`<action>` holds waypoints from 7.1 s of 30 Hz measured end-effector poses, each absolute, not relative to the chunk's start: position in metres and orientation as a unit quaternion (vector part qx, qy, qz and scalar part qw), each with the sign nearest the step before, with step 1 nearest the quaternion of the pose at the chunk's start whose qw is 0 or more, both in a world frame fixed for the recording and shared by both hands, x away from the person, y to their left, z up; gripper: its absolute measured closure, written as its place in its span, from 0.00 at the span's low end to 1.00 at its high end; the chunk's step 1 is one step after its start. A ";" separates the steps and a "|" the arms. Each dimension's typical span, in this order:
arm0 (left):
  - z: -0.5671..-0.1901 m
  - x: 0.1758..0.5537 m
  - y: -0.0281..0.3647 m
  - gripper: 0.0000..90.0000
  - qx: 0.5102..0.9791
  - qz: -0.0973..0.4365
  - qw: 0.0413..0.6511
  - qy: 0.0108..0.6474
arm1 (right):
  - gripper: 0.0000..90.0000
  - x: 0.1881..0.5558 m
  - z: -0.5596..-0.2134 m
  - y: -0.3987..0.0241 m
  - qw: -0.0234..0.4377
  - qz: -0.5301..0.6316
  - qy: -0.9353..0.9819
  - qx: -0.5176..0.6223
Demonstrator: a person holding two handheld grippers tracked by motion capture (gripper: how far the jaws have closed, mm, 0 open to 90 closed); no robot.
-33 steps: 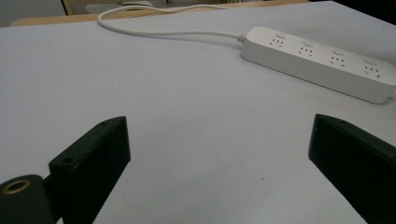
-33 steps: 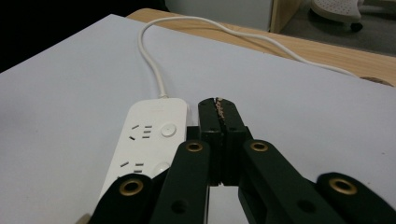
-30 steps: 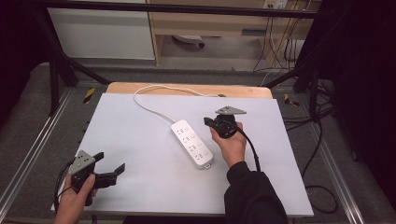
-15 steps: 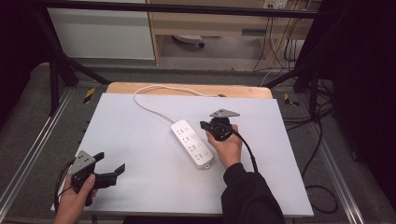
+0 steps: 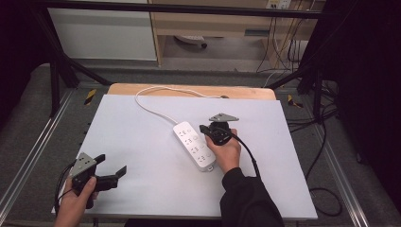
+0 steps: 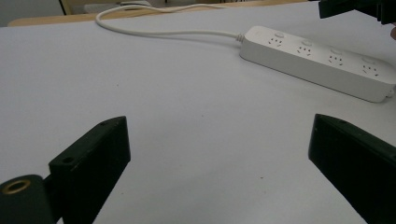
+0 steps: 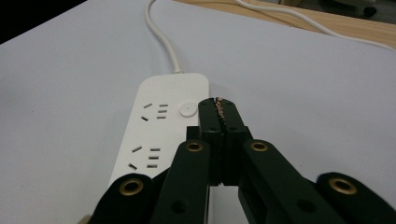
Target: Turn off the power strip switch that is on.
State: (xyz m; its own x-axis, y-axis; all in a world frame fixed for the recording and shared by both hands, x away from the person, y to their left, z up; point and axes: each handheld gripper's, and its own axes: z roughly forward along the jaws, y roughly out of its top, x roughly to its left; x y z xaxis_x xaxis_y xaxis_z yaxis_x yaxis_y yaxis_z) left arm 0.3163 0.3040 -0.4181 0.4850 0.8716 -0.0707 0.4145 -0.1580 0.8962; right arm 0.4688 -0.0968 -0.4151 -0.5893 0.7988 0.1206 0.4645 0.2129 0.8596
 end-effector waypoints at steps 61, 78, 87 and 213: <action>-0.417 0.316 0.305 0.06 0.720 0.242 0.473 0.446 | 1.00 0.462 -0.440 -0.074 0.182 0.456 0.766 0.416; -0.417 0.316 0.305 0.06 0.720 0.242 0.473 0.445 | 1.00 0.462 -0.440 -0.073 0.186 0.450 0.769 0.415; -0.417 0.316 0.304 0.06 0.721 0.242 0.473 0.445 | 1.00 0.463 -0.440 -0.073 0.182 0.446 0.770 0.418; -0.417 0.317 0.305 0.06 0.720 0.243 0.473 0.446 | 1.00 0.456 -0.430 -0.065 0.203 0.445 0.769 0.411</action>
